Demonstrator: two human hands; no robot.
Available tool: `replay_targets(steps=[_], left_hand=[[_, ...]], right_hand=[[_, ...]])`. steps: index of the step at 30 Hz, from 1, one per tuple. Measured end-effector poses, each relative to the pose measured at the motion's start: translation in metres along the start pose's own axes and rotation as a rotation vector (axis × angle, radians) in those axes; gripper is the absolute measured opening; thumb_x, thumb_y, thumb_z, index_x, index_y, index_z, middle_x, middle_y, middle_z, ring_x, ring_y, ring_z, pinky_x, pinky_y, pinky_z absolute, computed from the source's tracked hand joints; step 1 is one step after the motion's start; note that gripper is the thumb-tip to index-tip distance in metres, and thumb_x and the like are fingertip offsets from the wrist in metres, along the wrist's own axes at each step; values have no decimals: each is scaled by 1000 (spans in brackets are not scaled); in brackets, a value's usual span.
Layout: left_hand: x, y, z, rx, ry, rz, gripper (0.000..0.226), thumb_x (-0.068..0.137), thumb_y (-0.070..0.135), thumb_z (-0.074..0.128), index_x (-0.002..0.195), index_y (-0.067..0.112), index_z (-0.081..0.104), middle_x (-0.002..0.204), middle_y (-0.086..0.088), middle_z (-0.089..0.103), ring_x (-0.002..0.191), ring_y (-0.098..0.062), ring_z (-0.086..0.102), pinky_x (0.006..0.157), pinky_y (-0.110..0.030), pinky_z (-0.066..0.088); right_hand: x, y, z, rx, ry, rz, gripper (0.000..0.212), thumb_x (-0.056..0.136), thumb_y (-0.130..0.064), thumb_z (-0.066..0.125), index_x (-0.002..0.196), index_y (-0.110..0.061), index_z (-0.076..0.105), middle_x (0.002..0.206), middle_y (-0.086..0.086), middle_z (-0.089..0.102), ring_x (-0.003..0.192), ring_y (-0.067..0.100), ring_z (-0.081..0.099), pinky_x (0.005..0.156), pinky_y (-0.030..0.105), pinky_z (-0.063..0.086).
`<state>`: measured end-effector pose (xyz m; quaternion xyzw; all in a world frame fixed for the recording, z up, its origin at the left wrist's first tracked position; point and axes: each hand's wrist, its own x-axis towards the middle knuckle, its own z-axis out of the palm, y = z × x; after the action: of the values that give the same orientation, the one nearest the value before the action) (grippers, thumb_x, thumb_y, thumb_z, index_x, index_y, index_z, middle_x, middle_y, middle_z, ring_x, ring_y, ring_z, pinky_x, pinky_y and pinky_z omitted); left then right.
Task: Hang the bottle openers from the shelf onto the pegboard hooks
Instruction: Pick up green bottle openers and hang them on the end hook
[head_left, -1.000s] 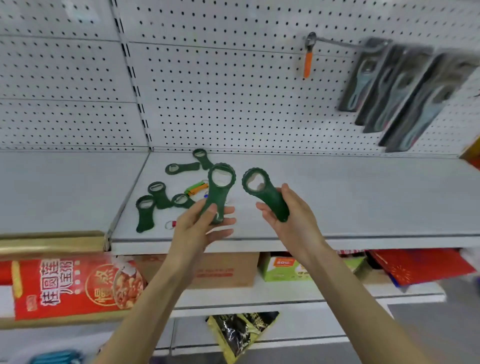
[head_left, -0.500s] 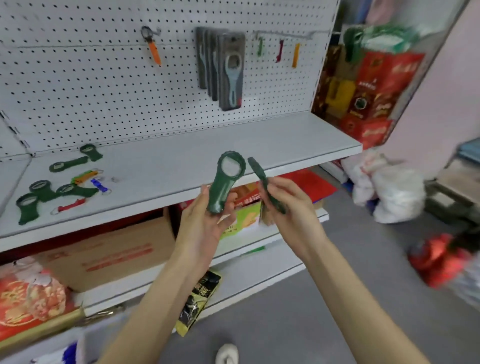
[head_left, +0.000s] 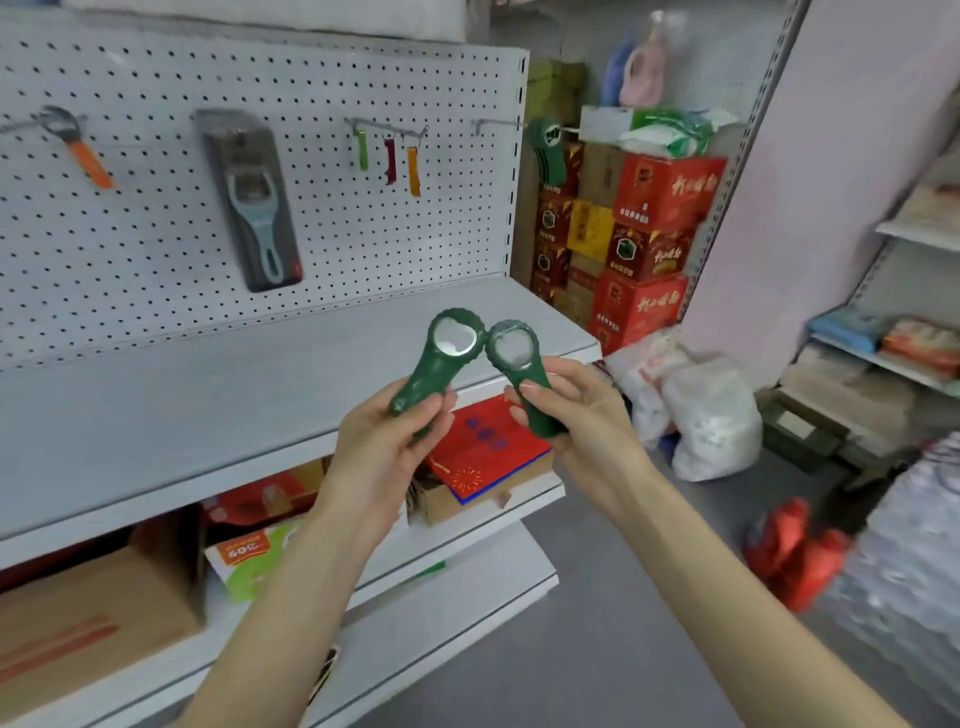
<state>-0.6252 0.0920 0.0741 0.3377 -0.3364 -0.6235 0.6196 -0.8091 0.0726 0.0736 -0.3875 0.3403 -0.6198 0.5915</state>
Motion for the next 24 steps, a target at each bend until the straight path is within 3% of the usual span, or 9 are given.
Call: replay_targets(steps=[3,5,9,14,17,21,24], left_hand=[[34,-7,30,-57,36,17,20,89,4,58,106,5,67,94,-4,75,88,-11,72,69,-19,56],[52,-9,50,-101,52,18,20,92,10,56,108,7,66,95,-3,75,88,-10,72,68,-20,56],[86,-5,90,-149,35,21,19,94,15,54,108,12,67,100,0,75,87,-6,70,70,-18,56],[123,-4,132,-49,23,115,17,91,8,55,103,11,67,100,0,75,90,-7,71,70,-18,56],[147,-11,158,81,81,213,15,91,6,57,103,7,66,98,-5,75,91,-13,72,70,-21,57],[181,-22,194,127,162,341,6,93,7,55,98,7,59,94,-8,75,85,-20,73,66,-27,58],[207,-33,218,130,220,399,6,94,7,55,99,8,58,95,-8,75,86,-23,73,64,-28,58]], right_hand=[[42,-33,-24,-50,-70,-4,13,89,-1,61,99,-6,67,89,9,72,83,16,69,75,24,54],[64,-54,-38,-39,-126,3,18,92,0,55,93,-8,72,88,7,72,85,13,67,78,21,53],[99,-88,-63,-33,-198,67,23,92,10,49,107,0,64,102,12,71,93,16,70,76,19,54],[149,-126,-85,-98,-234,-41,27,92,6,53,110,-9,67,110,11,71,99,25,70,77,25,56],[191,-150,-98,-186,-266,-91,31,94,-1,54,98,-24,74,99,5,74,92,24,72,68,27,57],[256,-172,-117,-182,-248,-117,11,93,-5,58,96,-6,68,82,7,74,84,20,73,68,21,56],[304,-179,-135,-196,-266,-73,7,91,-8,61,95,-4,66,78,8,74,82,22,73,66,20,55]])
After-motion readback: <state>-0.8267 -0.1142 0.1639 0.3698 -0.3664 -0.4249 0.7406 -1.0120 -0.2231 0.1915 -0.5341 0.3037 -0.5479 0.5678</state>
